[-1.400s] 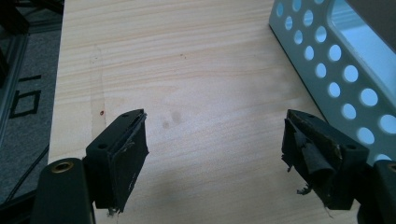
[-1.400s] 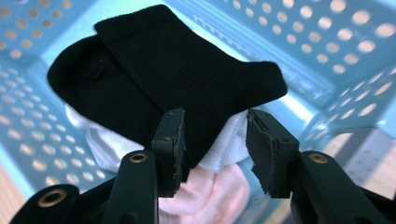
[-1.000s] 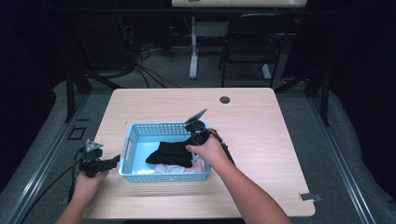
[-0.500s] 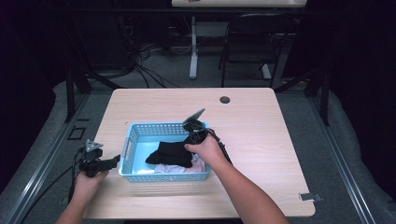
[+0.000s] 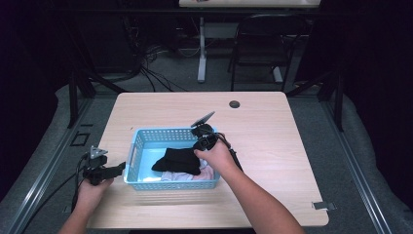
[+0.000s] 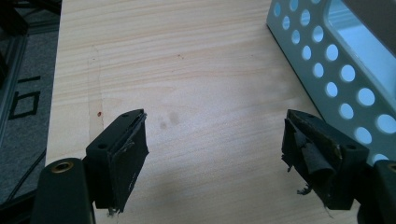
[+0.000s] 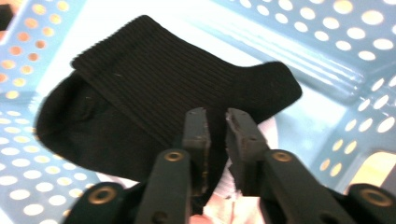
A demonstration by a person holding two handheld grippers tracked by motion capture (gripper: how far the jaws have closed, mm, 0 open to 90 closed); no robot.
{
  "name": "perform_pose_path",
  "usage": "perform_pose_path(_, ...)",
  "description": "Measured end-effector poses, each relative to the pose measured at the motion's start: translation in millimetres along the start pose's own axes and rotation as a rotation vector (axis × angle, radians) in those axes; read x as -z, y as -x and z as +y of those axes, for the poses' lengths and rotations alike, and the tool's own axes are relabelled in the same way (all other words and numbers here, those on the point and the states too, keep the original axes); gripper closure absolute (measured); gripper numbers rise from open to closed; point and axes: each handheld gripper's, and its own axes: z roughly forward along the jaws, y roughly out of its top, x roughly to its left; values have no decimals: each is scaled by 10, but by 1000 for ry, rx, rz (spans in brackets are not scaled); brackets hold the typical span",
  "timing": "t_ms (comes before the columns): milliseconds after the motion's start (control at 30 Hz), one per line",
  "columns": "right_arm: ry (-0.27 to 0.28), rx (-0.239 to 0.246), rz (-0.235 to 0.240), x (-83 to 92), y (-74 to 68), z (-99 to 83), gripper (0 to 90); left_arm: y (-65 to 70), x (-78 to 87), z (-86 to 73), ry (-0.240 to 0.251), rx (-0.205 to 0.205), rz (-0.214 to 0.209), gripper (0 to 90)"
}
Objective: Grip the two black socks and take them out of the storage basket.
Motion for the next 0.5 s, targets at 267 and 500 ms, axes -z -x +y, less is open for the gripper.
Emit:
perform_pose_path(267, -67, -80, 37, -179, 61, -36, 636, -8, 0, 1, 1, 3, 1, 222)
perform_pose_path(500, -78, -39, 52, -160, 18, -50, 797, -3, 2, 1, 2, 1, 1, 222)
